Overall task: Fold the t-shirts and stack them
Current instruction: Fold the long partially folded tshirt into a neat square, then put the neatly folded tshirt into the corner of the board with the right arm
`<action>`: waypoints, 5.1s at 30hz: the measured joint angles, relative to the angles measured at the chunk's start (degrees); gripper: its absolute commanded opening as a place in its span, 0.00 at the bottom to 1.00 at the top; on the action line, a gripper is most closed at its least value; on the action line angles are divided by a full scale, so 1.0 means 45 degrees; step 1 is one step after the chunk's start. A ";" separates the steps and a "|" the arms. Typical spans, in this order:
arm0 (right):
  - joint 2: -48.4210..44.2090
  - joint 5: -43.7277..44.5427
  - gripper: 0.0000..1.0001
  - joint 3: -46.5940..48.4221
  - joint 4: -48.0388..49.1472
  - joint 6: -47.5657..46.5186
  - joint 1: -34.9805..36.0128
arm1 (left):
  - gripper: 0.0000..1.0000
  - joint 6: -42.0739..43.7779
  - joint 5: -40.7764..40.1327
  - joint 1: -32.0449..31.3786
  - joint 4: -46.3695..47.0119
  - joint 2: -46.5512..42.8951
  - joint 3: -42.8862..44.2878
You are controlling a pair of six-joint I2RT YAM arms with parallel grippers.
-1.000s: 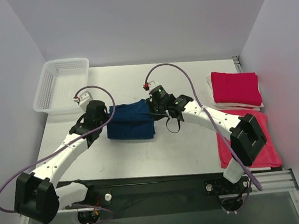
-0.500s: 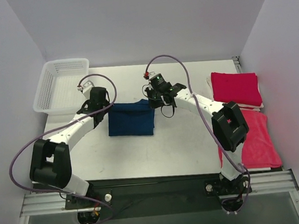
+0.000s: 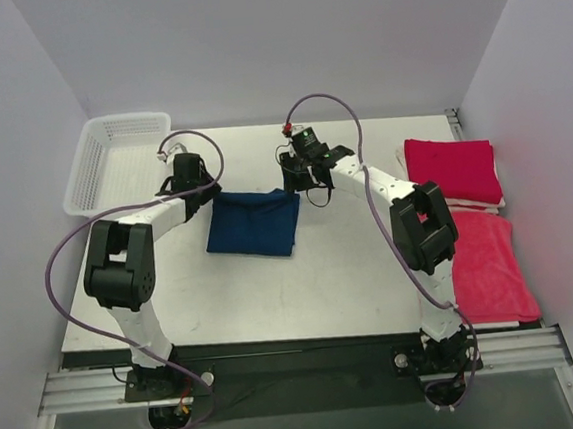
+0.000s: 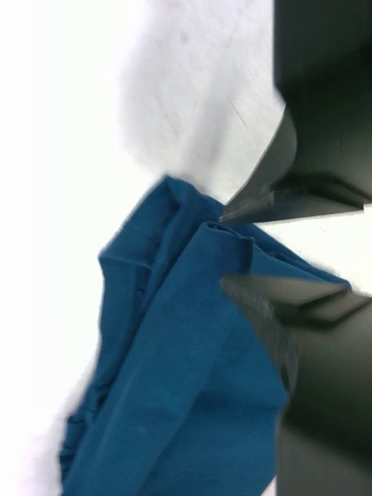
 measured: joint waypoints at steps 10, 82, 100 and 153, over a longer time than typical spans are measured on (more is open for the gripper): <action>0.0068 0.0622 0.40 0.0767 -0.0107 0.0155 -0.0461 | 0.56 0.0588 0.0636 0.0131 0.1579 -0.0165 0.1132; 0.1088 -0.0588 0.84 -0.0806 0.0627 0.1972 -0.2594 | 0.47 0.1005 0.3667 0.0967 0.2103 0.3711 0.4104; -0.2351 -0.3395 0.91 -0.7184 0.5178 0.4104 -0.1739 | 0.46 0.1185 0.1671 0.1054 -0.0486 -0.0680 0.0180; -0.1433 0.1331 0.00 -0.4532 0.0801 0.1666 -0.1375 | 0.46 0.0102 -0.0170 0.0238 -0.4337 -0.3716 -0.2458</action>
